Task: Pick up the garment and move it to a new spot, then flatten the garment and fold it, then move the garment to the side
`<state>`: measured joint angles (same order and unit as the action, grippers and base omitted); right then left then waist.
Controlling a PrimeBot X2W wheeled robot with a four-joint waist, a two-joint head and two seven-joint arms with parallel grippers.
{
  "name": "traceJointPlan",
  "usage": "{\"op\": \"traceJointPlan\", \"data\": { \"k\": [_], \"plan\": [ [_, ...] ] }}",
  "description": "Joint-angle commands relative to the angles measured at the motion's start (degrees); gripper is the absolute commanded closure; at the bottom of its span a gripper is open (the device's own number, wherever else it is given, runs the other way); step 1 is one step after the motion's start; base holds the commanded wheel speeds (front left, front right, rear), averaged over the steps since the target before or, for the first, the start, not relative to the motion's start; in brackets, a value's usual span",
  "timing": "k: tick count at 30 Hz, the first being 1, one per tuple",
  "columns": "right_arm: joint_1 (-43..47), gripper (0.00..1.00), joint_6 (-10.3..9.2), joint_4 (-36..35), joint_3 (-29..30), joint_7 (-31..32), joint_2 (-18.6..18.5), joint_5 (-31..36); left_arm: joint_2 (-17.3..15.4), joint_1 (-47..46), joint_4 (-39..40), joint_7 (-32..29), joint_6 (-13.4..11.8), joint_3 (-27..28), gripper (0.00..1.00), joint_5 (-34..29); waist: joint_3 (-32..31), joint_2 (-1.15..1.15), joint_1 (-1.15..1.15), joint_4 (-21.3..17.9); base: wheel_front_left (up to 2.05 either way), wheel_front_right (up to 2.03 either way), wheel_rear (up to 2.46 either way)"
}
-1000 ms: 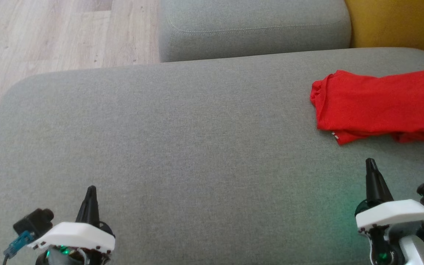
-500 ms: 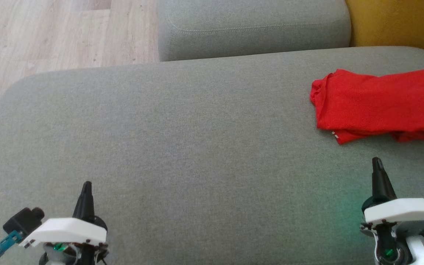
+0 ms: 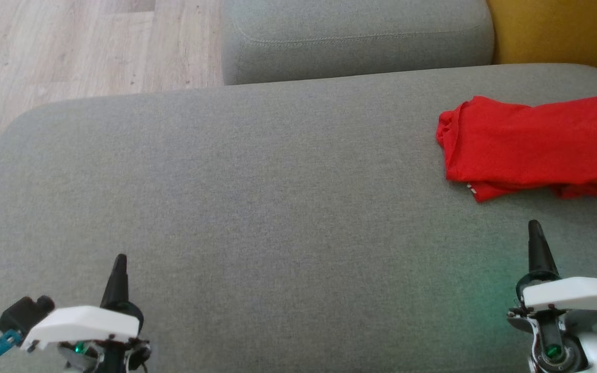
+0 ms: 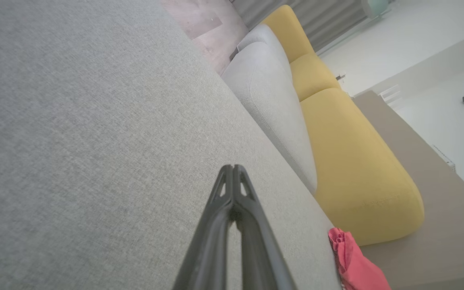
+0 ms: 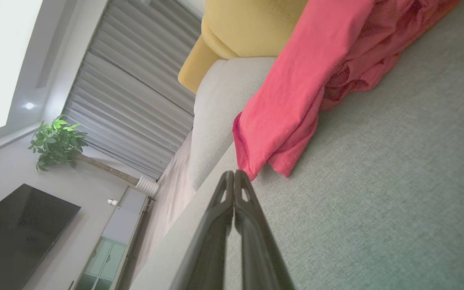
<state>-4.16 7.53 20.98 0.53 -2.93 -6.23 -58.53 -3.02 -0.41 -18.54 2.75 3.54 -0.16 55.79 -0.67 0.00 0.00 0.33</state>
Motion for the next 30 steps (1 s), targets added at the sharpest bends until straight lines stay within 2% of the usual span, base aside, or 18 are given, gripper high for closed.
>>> {"op": "traceJointPlan", "data": {
  "k": [1,30],
  "plan": [
    [-2.49,1.0,-0.02,-2.44,-0.05,0.57,-0.2,-1.74,-0.22,-3.76,2.24,-0.4,0.62,1.84,1.0,1.77,0.02,0.0,0.0,-0.01,0.0,0.0,0.0],
    [-2.26,1.0,-0.03,-4.7,2.98,5.01,1.58,-17.7,-0.04,-4.77,3.36,-4.83,2.28,4.27,1.0,19.08,0.44,0.0,0.0,-0.17,0.0,0.0,0.0]
  ]
}}
